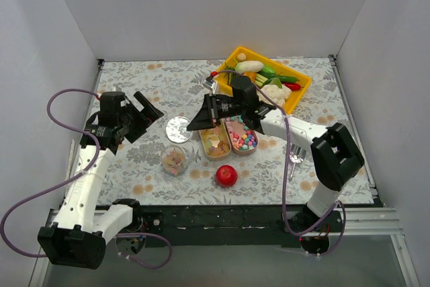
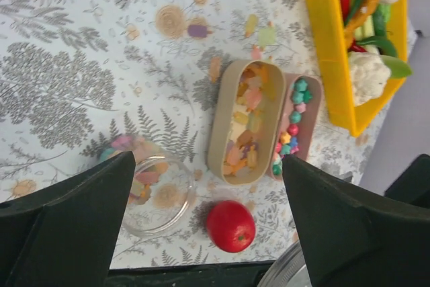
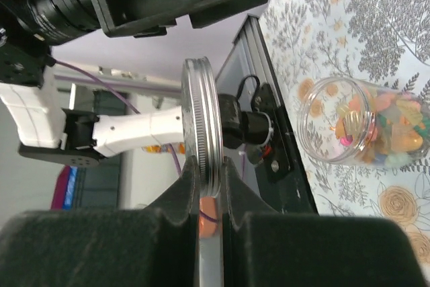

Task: Pack the candies
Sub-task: Pick up the bottle lid at the center of the board, then close the bottle lid on the packing bottle.

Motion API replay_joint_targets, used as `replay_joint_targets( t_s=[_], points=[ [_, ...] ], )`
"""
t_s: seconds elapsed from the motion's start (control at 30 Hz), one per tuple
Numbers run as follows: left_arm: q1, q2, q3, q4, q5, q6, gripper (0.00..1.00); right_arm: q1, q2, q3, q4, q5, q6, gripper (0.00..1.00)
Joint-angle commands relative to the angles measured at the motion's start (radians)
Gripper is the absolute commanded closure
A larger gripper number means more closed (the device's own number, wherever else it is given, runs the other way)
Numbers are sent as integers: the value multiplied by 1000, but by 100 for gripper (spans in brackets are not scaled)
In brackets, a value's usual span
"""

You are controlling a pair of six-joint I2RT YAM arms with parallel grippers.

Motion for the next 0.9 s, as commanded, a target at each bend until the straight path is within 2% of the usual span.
replay_joint_targets(
  t_s=[0.0,0.17,0.4,0.67,0.87],
  points=[
    [15,-5,-40,-77,-41,-1,13,40,99,157,-316,-60,-221,99],
    [19,-13,-81,-111,-75,-17,19,69,183,223,-504,-67,-308,99],
    [35,13,-143,-78,-19,-28,19,98,291,295,-691,-58,-417,99],
    [38,33,-209,-37,67,-31,21,103,337,367,-706,22,-447,99],
    [39,73,-239,-28,78,-45,22,108,380,419,-726,58,-453,99]
  ],
)
